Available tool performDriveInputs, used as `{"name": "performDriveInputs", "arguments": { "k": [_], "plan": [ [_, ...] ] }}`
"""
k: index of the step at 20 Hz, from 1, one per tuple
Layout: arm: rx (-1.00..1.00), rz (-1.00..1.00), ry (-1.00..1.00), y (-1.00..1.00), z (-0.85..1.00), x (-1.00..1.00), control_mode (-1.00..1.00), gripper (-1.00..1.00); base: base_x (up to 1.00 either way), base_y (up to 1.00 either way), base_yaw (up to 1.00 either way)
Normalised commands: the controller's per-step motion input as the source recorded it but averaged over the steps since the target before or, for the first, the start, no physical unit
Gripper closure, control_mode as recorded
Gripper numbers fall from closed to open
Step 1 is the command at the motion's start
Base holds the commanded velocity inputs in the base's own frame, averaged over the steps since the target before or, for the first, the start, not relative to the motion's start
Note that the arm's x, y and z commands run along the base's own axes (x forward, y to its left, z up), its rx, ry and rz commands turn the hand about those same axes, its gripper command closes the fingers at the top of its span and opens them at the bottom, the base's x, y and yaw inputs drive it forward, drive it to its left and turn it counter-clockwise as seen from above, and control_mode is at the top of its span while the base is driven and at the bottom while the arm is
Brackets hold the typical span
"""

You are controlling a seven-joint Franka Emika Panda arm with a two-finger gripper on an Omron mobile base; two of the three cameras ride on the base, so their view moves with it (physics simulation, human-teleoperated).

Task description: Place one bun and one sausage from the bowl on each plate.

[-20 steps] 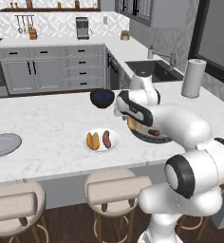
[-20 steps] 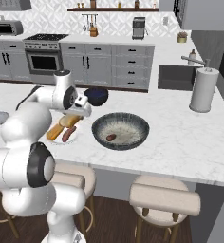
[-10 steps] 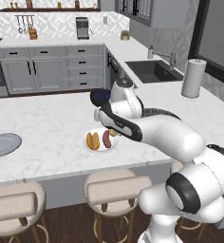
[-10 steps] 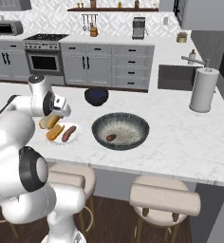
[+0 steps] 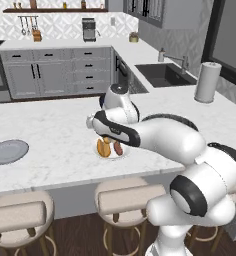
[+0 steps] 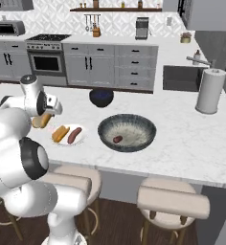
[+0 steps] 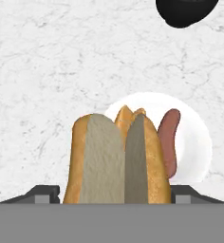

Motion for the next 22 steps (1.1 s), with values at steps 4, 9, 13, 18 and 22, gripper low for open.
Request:
{"name": "performDriveInputs", "arguments": {
  "k": [4, 9, 13, 18, 22],
  "plan": [
    [0.0, 0.0, 0.0, 0.0, 0.0, 0.0, 1.0, 1.0, -0.04, 1.0, 0.03],
    [0.0, 0.0, 0.0, 0.0, 0.0, 0.0, 1.0, 1.0, -0.16, 1.0, 0.01],
    [0.0, 0.0, 0.0, 0.0, 0.0, 0.0, 1.0, 1.0, -0.16, 1.0, -0.02],
    [0.0, 0.0, 0.0, 0.0, 0.0, 0.0, 1.0, 1.0, 0.37, 0.54, -0.02],
    [0.03, 0.0, 0.02, -0.04, 0.0, 0.18, -1.0, 1.0, 0.48, 0.03, 0.0]
  ]
}}
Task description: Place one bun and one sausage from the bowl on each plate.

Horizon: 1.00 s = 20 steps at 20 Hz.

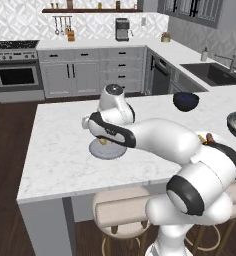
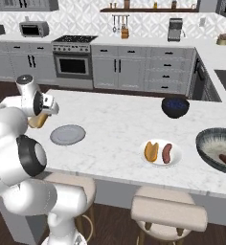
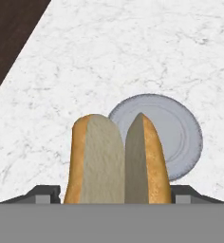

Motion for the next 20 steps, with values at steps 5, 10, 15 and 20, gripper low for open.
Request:
{"name": "performDriveInputs", "arguments": {
  "k": [5, 10, 15, 20],
  "plan": [
    [0.03, 0.02, 0.01, -0.43, -0.31, 0.59, -1.0, 1.0, 0.0, 0.0, 0.0],
    [0.01, 0.04, 0.14, 0.07, -0.4, 0.36, -1.0, 1.0, 0.0, 0.0, 0.0],
    [0.1, 0.0, 0.16, 0.06, -0.66, -0.01, -1.0, 1.0, 0.0, 0.0, 0.0],
    [0.01, -0.01, 0.24, -0.01, -0.52, 0.07, -1.0, 1.0, 0.0, 0.0, 0.0]
  ]
}}
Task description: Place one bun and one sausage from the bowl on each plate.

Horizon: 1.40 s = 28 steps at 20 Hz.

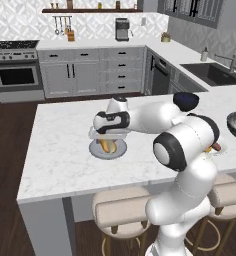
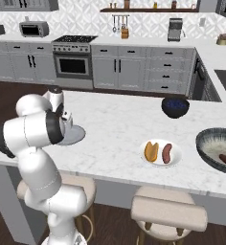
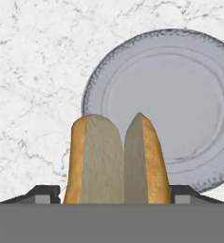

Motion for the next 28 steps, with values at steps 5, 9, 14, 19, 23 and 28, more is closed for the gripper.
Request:
{"name": "performDriveInputs", "arguments": {
  "k": [5, 9, 14, 19, 23, 28],
  "plan": [
    [0.0, -0.01, 0.07, -0.08, -0.4, 0.16, -1.0, 1.0, 0.0, 0.0, 0.0],
    [0.0, 0.0, 0.0, -0.04, -0.33, 0.2, -1.0, 1.0, 0.0, 0.0, 0.0],
    [0.0, 0.0, 0.0, 0.0, -0.39, 0.13, -1.0, 1.0, 0.0, 0.0, 0.0],
    [0.0, 0.0, -0.04, 0.0, -0.18, 0.29, -1.0, 1.0, 0.0, 0.0, 0.0],
    [0.0, 0.0, -0.01, 0.0, -0.01, 0.4, -1.0, 1.0, 0.0, 0.0, 0.0],
    [-0.03, -0.01, 0.0, 0.01, 0.0, 0.5, -1.0, 1.0, 0.0, 0.0, 0.0]
  ]
}}
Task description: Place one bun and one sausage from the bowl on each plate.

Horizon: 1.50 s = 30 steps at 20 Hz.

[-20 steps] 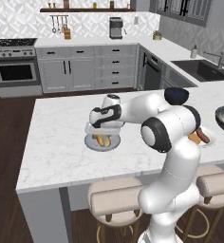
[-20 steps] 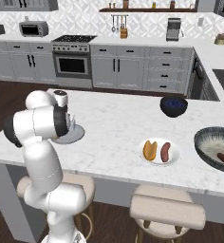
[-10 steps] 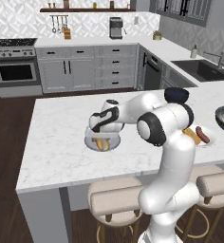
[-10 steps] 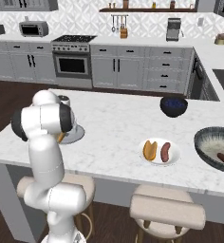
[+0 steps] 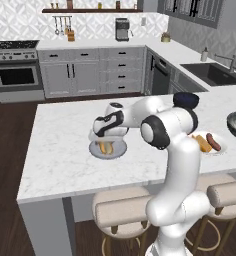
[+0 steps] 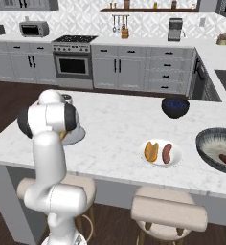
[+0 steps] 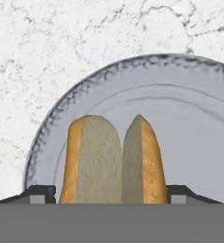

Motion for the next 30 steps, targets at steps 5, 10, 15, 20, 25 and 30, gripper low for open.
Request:
{"name": "performDriveInputs", "arguments": {
  "k": [5, 10, 15, 20, 25, 30],
  "plan": [
    [-0.06, -0.01, -0.02, 0.15, 0.0, 0.2, -1.0, -1.0, 0.0, 0.0, 0.0],
    [0.0, 0.0, 0.0, 0.0, 0.03, -0.1, -1.0, -1.0, 0.0, 0.0, 0.0],
    [0.0, 0.0, -0.02, -0.07, 0.24, -0.29, -1.0, -1.0, 0.0, 0.0, 0.0],
    [0.0, 0.0, -0.09, -0.25, 0.53, -0.83, -1.0, -1.0, 0.0, 0.0, 0.0],
    [-0.01, 0.0, -0.25, -0.14, 0.56, -1.0, -1.0, -1.0, 0.0, 0.0, 0.0],
    [0.02, 0.0, 0.11, -0.24, 0.91, -0.77, -1.0, -1.0, 0.0, 0.0, 0.0]
  ]
}}
